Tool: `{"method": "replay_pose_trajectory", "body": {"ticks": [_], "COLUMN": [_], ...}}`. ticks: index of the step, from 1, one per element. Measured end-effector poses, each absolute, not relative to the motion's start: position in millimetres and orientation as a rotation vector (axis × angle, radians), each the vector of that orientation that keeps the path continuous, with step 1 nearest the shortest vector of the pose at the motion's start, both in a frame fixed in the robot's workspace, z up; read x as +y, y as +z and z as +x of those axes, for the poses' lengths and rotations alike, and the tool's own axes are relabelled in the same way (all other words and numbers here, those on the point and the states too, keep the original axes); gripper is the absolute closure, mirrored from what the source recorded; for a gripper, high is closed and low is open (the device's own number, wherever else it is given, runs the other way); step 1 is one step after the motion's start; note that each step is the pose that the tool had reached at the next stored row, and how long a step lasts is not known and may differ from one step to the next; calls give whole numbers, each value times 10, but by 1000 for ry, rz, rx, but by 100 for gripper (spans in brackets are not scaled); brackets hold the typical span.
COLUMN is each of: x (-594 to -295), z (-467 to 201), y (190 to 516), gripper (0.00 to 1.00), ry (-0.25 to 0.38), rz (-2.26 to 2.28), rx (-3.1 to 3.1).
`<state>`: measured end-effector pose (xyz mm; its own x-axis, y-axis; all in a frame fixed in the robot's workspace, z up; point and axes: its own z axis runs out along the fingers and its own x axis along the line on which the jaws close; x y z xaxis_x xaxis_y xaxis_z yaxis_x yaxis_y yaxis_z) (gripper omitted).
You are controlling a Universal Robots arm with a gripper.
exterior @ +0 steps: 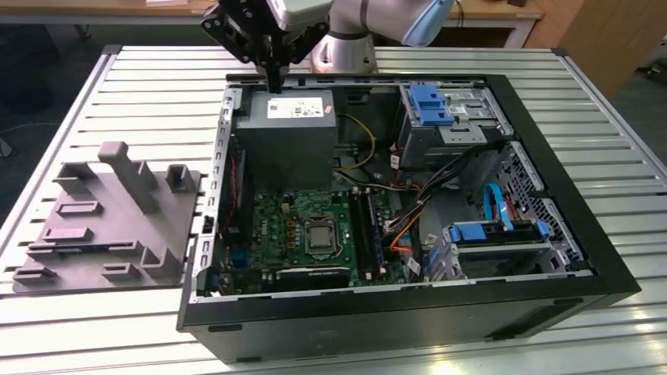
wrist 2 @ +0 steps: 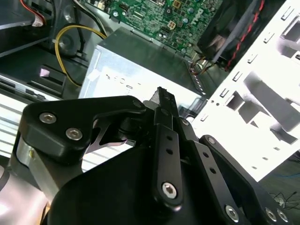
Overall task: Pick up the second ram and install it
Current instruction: 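Reach for the second ram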
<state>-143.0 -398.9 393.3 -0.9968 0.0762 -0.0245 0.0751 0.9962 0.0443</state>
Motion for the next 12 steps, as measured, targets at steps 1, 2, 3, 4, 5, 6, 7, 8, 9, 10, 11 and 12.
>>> {"method": "replay_pose_trajectory", "body": {"ticks": [1,2,3,4,5,6,7,8,9,10,11,12], "x": [-3989,-3989,-3989,-3989,-3989,-3989,-3989,-3989,-3990,-3989,-3989,-3989], "z": [-1446,-1464,-1483,-1502,-1518,-1536,-1553,-1570,-1587,-1607,-1625,-1644], "y": [3933,3933,3933,3933,3933,3932,3932,3932,3932,3932,3932,3932], "gripper": [90,90,90,90,90,90,90,90,90,90,90,90], "ry": [68,68,68,68,68,68,68,68,68,68,68,68], "rz": [118,118,118,118,118,118,118,118,118,118,118,118], "rx": [3113,3113,3112,3112,3112,3112,3112,3112,3112,3112,3112,3112]}}
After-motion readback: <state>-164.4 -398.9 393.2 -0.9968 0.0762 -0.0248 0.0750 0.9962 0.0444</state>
